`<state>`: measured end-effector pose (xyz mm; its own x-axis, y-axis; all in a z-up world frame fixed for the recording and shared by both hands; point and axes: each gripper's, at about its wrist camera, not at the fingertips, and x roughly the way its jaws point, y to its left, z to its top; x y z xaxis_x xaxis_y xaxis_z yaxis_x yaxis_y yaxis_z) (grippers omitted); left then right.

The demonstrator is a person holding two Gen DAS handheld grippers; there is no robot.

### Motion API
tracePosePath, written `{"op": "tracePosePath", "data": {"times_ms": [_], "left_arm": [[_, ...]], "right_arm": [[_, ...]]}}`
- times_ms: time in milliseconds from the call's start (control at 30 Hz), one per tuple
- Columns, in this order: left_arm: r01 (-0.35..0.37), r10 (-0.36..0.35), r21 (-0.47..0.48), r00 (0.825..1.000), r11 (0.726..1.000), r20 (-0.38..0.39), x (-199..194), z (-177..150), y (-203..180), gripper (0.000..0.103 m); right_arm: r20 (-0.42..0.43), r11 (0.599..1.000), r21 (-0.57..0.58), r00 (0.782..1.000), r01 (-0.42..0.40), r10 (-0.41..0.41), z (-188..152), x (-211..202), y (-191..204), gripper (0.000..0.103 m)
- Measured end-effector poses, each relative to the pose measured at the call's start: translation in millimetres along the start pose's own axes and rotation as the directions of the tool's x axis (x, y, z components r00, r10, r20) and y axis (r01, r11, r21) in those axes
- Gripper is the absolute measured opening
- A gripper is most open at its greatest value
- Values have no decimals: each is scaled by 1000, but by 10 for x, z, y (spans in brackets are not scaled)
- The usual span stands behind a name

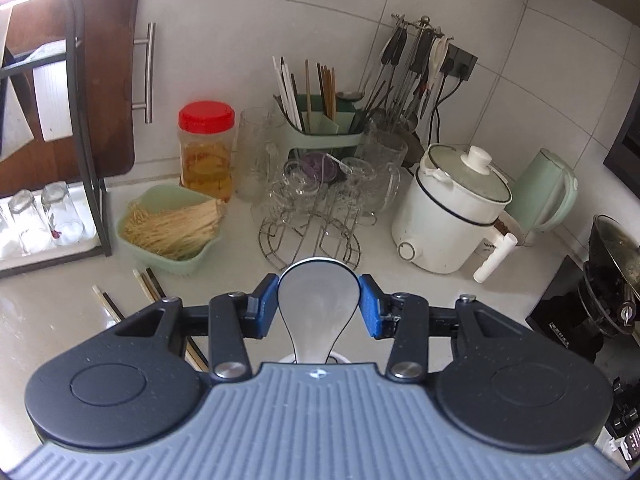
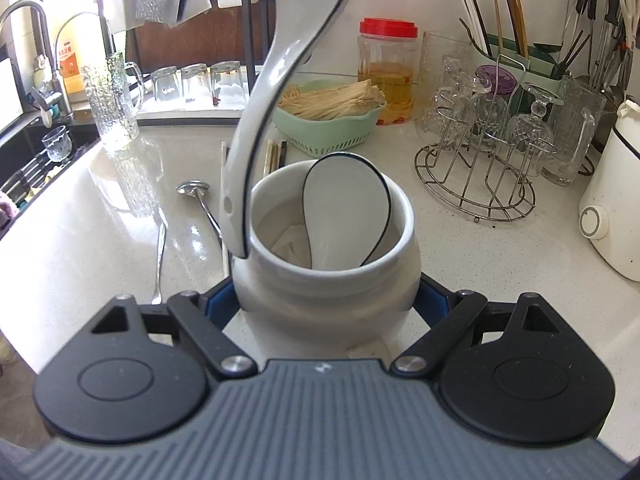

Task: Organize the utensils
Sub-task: 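Carry the second spoon with the left tool and lower it into the mug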

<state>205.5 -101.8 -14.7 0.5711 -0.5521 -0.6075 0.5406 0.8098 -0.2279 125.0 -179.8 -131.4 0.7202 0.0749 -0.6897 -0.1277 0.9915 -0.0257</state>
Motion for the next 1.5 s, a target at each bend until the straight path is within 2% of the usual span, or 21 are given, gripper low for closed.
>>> {"op": "tracePosePath", "data": {"times_ms": [233,633,767,967,1300,1500], "left_arm": [[20,-20,14,999,1000,38,-25,98,-62,49],[-19,25,85,998,996,-62,246,-274,-100,49],[-53,63,77,988,996,-139,332,-334,-84,49],[-55,65,58,978,997,-198,424,-378,-38,49],[-47,53,30,964,998,-262,480,-372,-25,49],[-51,57,30,963,998,-264,476,-374,-31,49]], "right_arm": [[1,1000,3,1000,-3,3,5,-2,-6,91],[2,1000,5,1000,-14,14,-3,7,-22,91],[4,1000,2,1000,-16,16,-10,6,-22,91],[5,1000,0,1000,-18,18,-8,10,-18,91],[9,1000,-9,1000,-22,22,-21,7,-17,91],[7,1000,-10,1000,-22,22,-17,2,-6,91]]}}
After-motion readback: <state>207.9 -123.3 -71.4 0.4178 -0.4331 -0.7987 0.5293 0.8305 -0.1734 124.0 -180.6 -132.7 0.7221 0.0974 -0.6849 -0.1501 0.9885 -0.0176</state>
